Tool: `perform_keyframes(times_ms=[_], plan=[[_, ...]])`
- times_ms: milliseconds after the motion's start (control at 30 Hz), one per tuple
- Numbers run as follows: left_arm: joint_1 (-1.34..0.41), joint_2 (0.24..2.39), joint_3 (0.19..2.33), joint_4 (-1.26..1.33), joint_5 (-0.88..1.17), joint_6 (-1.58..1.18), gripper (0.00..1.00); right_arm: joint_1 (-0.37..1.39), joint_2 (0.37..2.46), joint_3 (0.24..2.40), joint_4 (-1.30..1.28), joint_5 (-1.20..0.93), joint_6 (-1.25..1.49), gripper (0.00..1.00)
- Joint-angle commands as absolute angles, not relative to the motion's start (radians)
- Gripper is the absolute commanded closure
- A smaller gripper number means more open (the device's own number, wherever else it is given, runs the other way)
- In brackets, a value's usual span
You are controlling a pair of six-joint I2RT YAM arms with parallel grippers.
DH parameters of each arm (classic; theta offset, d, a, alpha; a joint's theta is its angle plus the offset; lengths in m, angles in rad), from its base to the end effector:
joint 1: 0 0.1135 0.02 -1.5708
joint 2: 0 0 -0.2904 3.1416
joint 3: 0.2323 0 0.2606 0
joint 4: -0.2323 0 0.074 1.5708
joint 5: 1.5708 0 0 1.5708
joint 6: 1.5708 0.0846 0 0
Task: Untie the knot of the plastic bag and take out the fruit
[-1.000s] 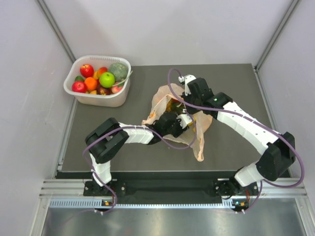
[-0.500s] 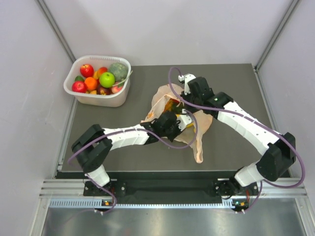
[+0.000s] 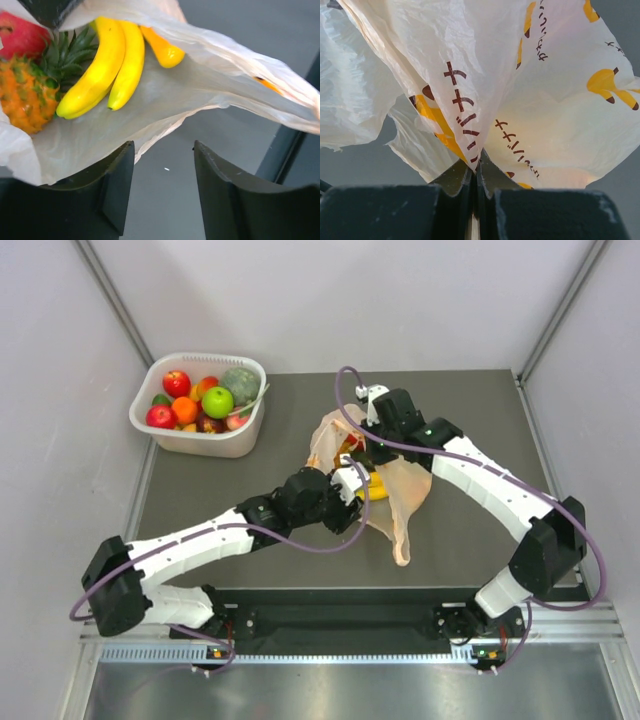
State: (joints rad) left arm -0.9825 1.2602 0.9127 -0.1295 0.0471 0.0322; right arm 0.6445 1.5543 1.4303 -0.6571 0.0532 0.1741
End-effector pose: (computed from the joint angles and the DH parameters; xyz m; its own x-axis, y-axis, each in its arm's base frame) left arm 0.1803 -0.2775 0.2873 -0.2271 0.3985 -0.8886 0.8619 0.5070 0.0070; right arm 0.3119 0.2288 0.3204 -0.6530 -0.2744 -0.7059 -0.4636 0.8818 0.0861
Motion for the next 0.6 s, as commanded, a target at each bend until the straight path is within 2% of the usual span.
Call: perform_keyframes(times_ms=[0, 67, 100, 200, 267, 433, 567], plan=[[-0.979, 1.334, 0.888, -0.012, -0.041, 0.002, 0.43, 0.638, 1.528, 1.457, -0.640, 0.041, 0.183, 1.00], [-0.979, 1.400, 0.900, 0.028, -0.054, -0.057, 0.41, 0.637, 1.513, 1.437, -0.637, 0.038, 0.175, 1.00], [-0.979, 1.438, 0.917, 0.037, -0.081, -0.072, 0.28, 0.638, 1.506, 1.433, -0.638, 0.035, 0.173, 1.00], [-0.979, 1.491, 0.936, 0.103, -0.148, -0.110, 0.21, 0.638, 1.474, 1.414, -0.643, 0.023, 0.164, 1.00], [-0.979, 1.512, 0.943, 0.167, -0.179, -0.089, 0.01, 0.638, 1.459, 1.408, -0.646, 0.021, 0.157, 1.00], [-0.977, 1.609, 0.965, 0.256, -0.166, 0.085, 0.01, 0.638, 1.433, 1.393, -0.655, 0.011, 0.144, 1.00], [-0.951, 1.712, 1.055, 0.194, -0.102, 0.167, 0.01, 0.638, 1.436, 1.382, -0.663, 0.014, 0.137, 1.00]])
